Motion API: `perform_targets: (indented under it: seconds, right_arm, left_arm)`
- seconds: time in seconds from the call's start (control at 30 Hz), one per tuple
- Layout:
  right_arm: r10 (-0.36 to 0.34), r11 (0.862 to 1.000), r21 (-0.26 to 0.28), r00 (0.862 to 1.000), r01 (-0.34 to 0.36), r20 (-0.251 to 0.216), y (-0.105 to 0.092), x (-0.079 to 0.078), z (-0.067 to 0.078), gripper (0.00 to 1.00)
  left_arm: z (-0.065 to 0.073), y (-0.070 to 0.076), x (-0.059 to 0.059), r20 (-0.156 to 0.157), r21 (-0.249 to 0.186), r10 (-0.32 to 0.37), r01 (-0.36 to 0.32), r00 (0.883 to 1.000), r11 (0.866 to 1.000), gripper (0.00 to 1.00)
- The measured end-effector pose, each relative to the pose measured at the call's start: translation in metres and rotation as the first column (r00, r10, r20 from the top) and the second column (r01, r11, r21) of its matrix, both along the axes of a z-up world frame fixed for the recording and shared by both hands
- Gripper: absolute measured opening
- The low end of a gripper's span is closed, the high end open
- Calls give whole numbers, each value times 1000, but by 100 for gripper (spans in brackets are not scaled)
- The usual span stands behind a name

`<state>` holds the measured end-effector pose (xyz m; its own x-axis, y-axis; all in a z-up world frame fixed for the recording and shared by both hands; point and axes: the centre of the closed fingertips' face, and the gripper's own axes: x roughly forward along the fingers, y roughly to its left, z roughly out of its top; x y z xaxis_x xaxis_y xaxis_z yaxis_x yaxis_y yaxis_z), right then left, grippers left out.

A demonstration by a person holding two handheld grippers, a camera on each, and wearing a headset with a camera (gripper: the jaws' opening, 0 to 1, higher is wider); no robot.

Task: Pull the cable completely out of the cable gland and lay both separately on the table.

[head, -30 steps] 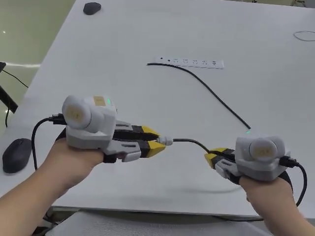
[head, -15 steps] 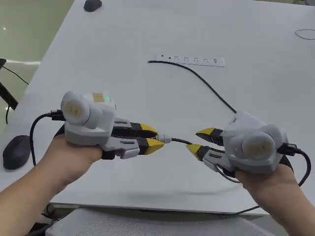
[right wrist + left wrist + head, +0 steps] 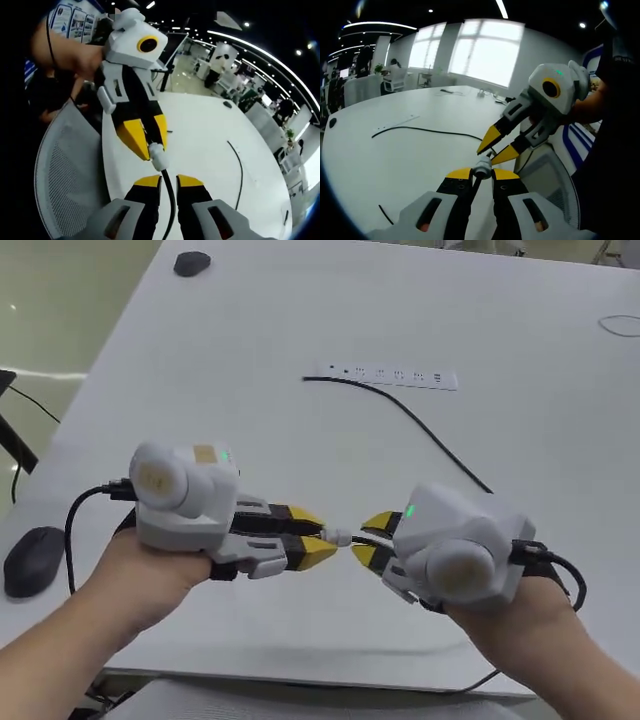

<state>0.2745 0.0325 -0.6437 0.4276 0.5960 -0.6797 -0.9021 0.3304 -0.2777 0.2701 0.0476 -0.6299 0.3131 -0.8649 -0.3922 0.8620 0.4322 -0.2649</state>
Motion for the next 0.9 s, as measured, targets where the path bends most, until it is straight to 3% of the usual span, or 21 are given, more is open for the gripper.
perform_targets:
  seconds: [0.2,0.43,0.9]
  right_arm:
    - [27,999,-18,1000,-27,10,2,-1,-3,2]
    - [10,1000,-13,1000,-10,1,0,-1,-5,0]
    - [-66,997,24,997,67,-37,-6,6,-8,0]
  left_arm:
    - [-1,-3,-1,-1,-2,-7,7,1000,1000,15]
    - [-2,-4,0,0,4,-14,14,1000,1000,15]
    - [-1,-4,4,6,-2,-6,6,1000,1000,15]
